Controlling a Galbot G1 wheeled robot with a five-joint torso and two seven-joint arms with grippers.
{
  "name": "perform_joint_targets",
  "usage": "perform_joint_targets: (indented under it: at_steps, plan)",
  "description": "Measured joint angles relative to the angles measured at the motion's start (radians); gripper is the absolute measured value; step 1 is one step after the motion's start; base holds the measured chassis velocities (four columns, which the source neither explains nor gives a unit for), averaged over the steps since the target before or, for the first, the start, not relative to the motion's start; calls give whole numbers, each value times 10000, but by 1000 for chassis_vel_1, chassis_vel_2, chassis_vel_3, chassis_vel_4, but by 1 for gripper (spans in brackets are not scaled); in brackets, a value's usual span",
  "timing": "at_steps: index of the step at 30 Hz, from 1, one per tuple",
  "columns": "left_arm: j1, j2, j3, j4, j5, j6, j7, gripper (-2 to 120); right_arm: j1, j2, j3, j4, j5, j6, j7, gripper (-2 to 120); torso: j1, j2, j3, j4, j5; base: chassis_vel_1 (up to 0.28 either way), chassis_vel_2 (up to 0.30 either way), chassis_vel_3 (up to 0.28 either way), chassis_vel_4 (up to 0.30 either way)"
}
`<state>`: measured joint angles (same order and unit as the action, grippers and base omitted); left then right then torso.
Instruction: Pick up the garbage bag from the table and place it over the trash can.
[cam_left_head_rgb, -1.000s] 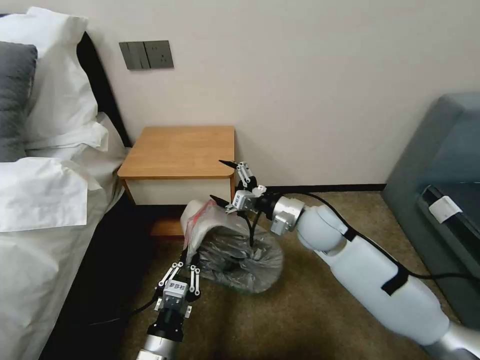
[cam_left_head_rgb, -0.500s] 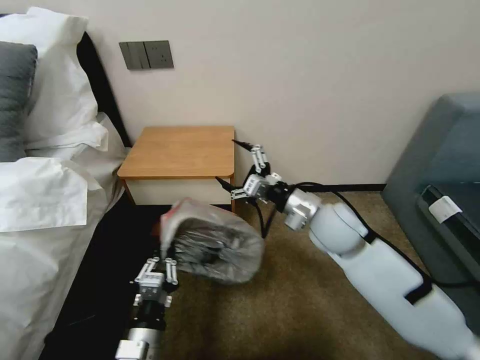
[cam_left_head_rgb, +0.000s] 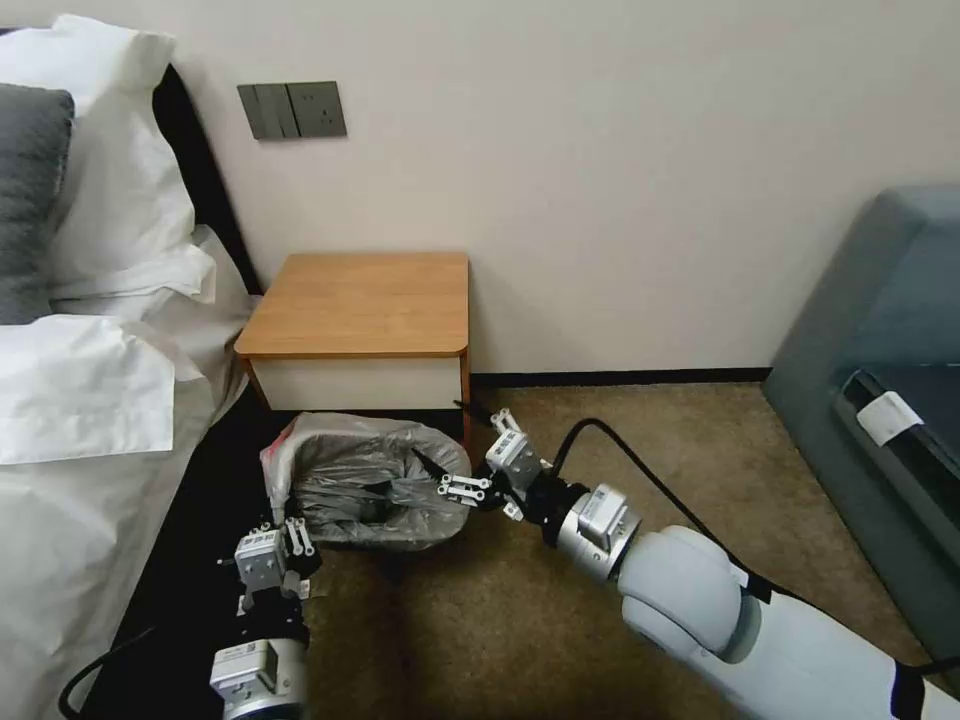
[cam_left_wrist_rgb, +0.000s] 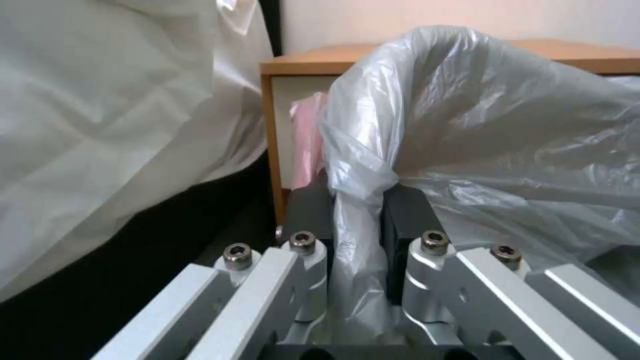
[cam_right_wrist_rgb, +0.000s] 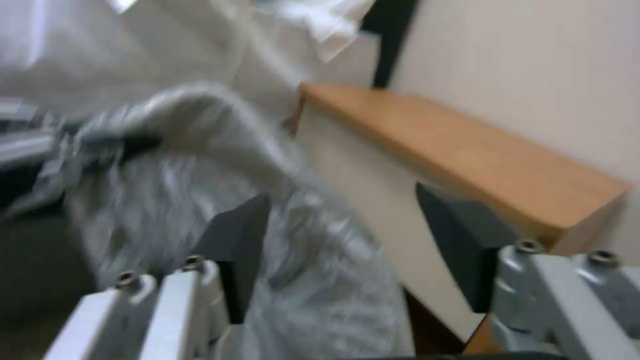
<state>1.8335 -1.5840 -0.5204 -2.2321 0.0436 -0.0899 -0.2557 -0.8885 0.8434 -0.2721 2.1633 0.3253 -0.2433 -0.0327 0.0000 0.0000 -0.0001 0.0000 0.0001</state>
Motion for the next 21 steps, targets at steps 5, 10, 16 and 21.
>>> perform_joint_targets:
  at_steps: [5, 10, 16, 21]
  plan:
    - [-19, 1, 30, -19, 42, 31, 62, 11, 667, -489, -478, -443, -448, -107, -1507, 39, 0, 0, 0, -2, 0, 0, 0, 0, 0]
    - [-34, -29, 190, 91, 174, 35, 112, 11, 1504, -444, -1145, -715, -878, -304, -1994, 24, 0, 0, 0, 0, -1, 0, 0, 0, 0]
    - [-40, -114, 370, 213, 344, 35, 153, 11, 2672, -58, -2387, -1244, -953, -976, -1944, 4, 0, 0, 1, 2, 0, 0, 0, 0, 0]
    - [-20, -117, 427, 227, 436, 34, 236, 11, 3379, 369, -3076, -1714, -943, -1520, -1835, 0, 0, 0, 1, 1, -2, 0, 0, 0, 0]
